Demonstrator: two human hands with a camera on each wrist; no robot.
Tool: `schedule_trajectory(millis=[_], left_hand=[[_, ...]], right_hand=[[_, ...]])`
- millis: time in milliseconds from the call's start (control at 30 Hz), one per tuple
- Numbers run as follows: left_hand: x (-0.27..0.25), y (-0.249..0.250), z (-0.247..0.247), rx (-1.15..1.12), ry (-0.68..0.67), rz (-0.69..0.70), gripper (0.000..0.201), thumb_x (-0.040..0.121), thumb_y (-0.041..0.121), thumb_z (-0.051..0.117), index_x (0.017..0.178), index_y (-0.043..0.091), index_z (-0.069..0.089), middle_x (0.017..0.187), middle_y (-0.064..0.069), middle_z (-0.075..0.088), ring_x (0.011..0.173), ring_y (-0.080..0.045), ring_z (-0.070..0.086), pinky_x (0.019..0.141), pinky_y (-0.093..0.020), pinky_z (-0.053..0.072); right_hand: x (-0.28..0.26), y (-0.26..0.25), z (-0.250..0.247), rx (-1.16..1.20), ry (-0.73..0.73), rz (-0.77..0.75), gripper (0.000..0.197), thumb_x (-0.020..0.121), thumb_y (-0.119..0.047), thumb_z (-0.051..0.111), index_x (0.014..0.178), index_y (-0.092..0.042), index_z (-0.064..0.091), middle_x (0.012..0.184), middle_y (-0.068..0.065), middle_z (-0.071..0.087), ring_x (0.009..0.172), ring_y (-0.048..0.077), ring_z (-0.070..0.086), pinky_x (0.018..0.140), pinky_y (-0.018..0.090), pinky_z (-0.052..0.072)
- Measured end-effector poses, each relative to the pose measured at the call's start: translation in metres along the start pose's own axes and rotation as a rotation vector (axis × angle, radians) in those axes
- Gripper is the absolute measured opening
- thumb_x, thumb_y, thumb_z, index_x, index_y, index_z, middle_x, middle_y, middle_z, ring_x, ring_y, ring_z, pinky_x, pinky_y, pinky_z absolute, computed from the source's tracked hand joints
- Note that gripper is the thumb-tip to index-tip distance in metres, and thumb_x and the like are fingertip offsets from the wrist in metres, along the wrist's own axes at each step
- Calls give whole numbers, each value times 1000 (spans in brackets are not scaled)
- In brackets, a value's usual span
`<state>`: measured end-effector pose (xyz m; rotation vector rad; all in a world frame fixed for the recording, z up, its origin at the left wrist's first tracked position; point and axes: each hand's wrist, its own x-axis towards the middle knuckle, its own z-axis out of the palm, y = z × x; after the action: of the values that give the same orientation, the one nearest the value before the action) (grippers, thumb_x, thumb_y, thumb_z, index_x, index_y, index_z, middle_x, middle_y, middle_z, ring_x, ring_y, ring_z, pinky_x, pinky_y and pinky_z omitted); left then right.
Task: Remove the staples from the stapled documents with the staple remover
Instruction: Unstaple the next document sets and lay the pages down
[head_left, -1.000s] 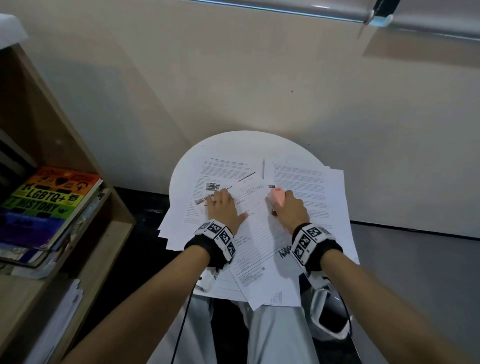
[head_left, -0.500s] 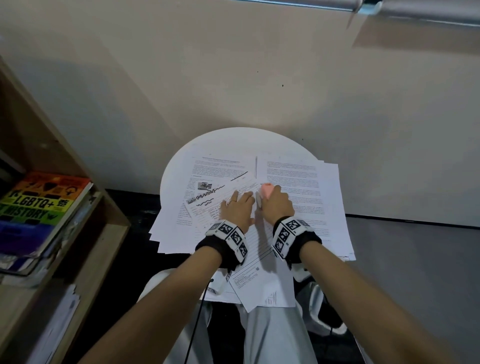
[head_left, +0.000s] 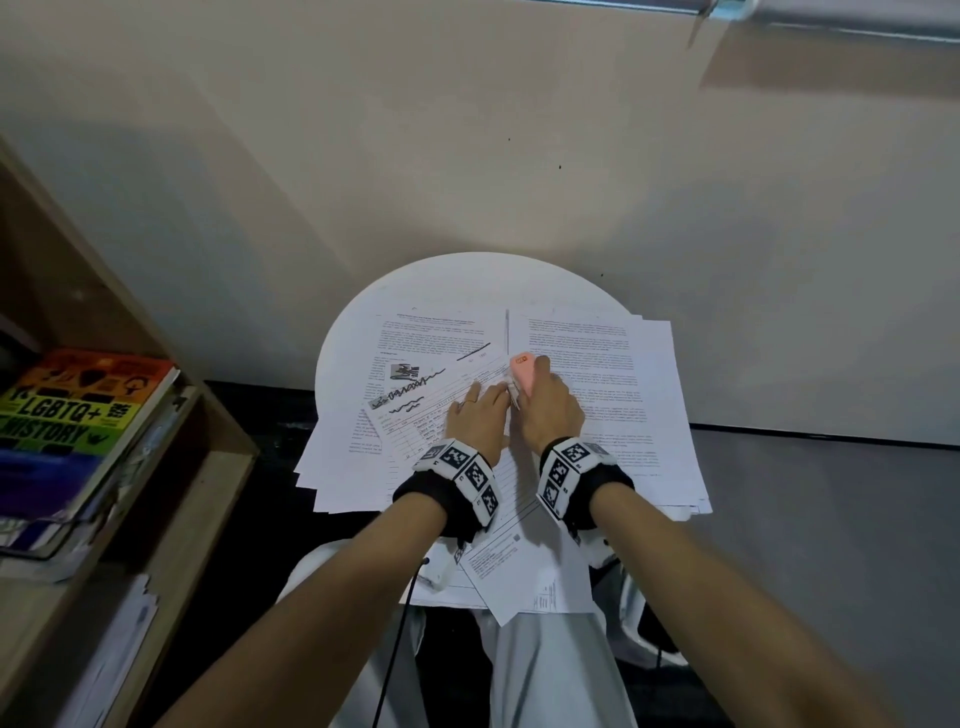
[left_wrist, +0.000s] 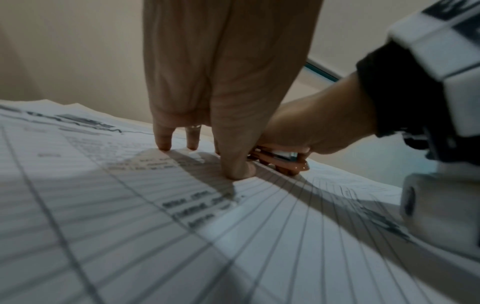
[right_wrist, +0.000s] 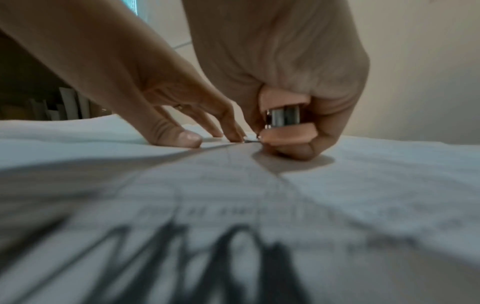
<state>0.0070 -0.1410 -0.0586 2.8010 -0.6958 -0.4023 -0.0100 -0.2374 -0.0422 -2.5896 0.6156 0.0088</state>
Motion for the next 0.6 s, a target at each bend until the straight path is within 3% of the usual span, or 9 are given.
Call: schedule_trajectory(millis=[167, 333, 467, 600], left_hand=[[1, 0, 2, -4, -5, -5, 62, 90, 14, 61, 143, 14, 29, 155, 2, 23, 148, -25, 11, 115, -49, 22], [0, 0, 1, -13, -19, -1, 59, 91, 19, 59, 142, 14, 32, 157, 2, 20, 148, -25, 9, 116, -50, 20], [0, -1, 1, -30, -13, 12, 66, 91, 20, 59, 147, 13, 24, 157, 2, 18, 148, -25, 8, 116, -50, 18], [1, -6, -7, -39, -51, 40, 68, 90, 22, 60, 148, 12, 23, 156, 1, 22, 147, -25, 12, 118, -51, 19]], right_hand=[[9, -8, -4, 12, -19, 69, 46, 99, -36, 41, 133, -5, 36, 123, 19, 57, 111, 36, 56, 84, 40, 43], [12, -3, 4, -8, 9, -5, 43, 97, -30, 46, 133, -10, 35, 117, 17, 60, 101, 36, 60, 74, 38, 43], [21, -13, -7, 89, -10, 99, 49, 99, -41, 40, 132, -5, 36, 123, 21, 56, 109, 37, 57, 84, 41, 44], [19, -18, -21, 116, 21, 2, 41, 97, -35, 45, 127, -8, 38, 116, 18, 60, 100, 37, 60, 73, 39, 42]])
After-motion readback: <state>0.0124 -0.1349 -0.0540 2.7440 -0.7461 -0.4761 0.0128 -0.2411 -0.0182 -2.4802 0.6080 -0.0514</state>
